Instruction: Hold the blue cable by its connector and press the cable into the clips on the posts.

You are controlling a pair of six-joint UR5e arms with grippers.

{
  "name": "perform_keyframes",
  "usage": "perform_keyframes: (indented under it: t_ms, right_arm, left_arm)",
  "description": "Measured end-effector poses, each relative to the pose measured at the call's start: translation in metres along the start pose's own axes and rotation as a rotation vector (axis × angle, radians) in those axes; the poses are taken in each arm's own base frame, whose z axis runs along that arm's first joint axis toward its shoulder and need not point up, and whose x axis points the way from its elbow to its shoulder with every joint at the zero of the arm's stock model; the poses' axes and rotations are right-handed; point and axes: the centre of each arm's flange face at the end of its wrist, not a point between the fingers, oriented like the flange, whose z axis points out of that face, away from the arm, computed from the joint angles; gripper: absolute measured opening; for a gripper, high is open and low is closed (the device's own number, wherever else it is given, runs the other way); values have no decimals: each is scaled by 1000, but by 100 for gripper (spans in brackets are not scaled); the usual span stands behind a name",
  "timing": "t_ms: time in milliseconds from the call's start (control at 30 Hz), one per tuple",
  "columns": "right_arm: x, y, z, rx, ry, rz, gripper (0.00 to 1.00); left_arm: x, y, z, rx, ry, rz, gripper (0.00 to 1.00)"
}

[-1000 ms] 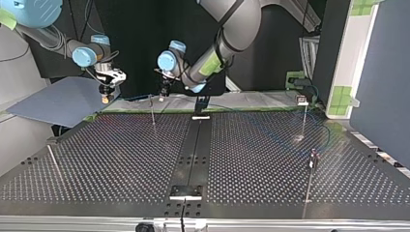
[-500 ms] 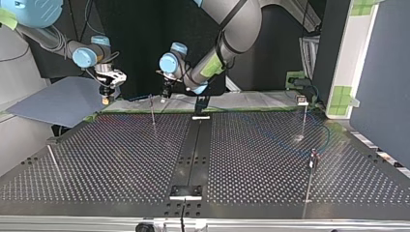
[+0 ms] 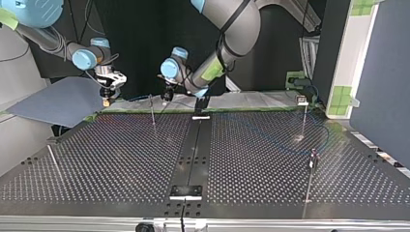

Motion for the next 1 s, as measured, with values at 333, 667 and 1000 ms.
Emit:
perform_keyframes:
  t_ms: [333, 667, 1000]
  right_arm:
    - [3, 2, 4, 4, 8, 10, 0]
    - [24, 9, 26, 6, 27, 20, 0]
    - [29, 16, 32, 3, 57, 21, 0]
  left_arm:
    - [3, 16, 8, 3, 16, -29, 0]
    - [4, 24, 18, 0, 19, -46, 0]
    - [-13, 28, 31, -19, -23, -63, 0]
